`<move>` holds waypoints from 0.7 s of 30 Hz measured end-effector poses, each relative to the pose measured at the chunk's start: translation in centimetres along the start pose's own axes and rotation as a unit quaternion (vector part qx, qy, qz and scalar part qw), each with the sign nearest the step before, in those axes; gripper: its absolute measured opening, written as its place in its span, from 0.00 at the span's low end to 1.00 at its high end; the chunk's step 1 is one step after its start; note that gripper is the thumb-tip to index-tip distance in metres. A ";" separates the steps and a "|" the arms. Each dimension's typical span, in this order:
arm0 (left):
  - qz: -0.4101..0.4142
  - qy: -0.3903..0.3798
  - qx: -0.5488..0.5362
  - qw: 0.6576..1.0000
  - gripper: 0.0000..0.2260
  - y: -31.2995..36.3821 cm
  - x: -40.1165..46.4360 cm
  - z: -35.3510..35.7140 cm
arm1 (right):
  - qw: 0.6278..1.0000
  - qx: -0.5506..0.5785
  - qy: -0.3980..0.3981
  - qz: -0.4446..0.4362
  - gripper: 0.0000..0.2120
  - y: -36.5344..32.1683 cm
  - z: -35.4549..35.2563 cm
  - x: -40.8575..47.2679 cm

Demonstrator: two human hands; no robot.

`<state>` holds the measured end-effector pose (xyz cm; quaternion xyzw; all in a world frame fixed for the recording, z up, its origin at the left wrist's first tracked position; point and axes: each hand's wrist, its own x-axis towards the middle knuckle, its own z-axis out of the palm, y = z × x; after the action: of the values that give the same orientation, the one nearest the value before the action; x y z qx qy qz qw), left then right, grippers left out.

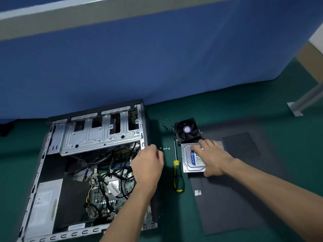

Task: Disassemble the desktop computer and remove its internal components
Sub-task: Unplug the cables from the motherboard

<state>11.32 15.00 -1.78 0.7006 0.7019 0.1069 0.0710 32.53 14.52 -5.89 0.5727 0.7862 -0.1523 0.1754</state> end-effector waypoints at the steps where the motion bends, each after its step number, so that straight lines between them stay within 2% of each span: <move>1: -0.003 0.000 -0.004 1.000 0.14 0.1 0.0 0.0 | 1.000 -0.011 -0.008 0.002 0.44 0.3 0.4 0.3; 5: -0.012 -0.011 0.006 1.000 0.16 0.3 0.2 0.0 | 0.997 -0.071 -0.035 -0.014 0.42 1.3 1.6 1.4; 12: -0.015 -0.004 0.014 1.000 0.15 0.3 0.3 0.3 | 0.995 -0.074 -0.060 -0.002 0.40 0.9 1.5 2.3; 15: -0.015 -0.004 0.015 1.000 0.15 0.1 0.3 0.4 | 0.994 -0.071 -0.079 0.016 0.36 0.1 0.7 1.8; 18: -0.027 0.005 -0.019 0.999 0.18 0.0 0.3 0.5 | 0.999 0.005 -0.048 0.017 0.23 -1.5 -0.8 1.2; 21: -0.067 0.037 -0.112 0.991 0.17 -0.4 -0.1 0.6 | 0.982 0.179 0.043 0.034 0.12 -3.9 -2.9 1.0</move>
<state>11.12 14.89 -2.44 0.6354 0.7328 0.2059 0.1302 28.27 15.47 -3.56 0.6271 0.7332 -0.2597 0.0415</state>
